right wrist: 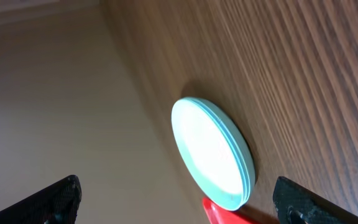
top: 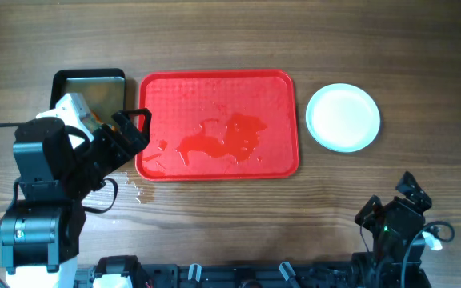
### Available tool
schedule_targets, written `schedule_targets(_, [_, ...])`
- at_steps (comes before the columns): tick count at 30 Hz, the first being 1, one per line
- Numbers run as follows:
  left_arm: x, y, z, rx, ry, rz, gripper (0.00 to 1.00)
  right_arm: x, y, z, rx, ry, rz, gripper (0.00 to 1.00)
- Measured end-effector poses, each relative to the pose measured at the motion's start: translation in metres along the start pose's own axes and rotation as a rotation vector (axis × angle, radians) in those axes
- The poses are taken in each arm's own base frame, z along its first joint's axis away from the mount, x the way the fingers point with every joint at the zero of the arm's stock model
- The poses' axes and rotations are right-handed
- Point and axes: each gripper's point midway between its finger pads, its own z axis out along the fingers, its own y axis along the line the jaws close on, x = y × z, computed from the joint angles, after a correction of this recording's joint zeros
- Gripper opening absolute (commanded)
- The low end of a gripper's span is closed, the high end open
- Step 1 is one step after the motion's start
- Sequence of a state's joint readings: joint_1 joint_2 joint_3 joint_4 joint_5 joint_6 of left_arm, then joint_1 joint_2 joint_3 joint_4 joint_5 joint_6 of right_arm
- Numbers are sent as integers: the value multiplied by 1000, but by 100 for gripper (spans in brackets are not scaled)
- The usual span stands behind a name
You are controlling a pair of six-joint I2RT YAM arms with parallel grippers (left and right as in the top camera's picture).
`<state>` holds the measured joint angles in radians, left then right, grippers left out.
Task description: Clean dirty plates on tray and stack at the side
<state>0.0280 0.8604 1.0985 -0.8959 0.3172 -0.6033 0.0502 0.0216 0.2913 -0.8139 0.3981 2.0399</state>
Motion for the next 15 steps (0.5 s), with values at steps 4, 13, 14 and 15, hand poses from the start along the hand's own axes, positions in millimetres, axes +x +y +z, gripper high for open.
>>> schedule_targets(4, [0,0,0,0,0,0,100,-3,1,0,-10,-20,14,100])
schedule_targets(13, [0,0,0,0,1,0,100,22,41,13,-232,91,136,100])
schedule_targets(14, [0,0,0,0,0,0,100,25,42,16,-254,111,147,100])
schedule_targets(15, [0,0,0,0,0,0,100,27,41,19,-261,120,151,100])
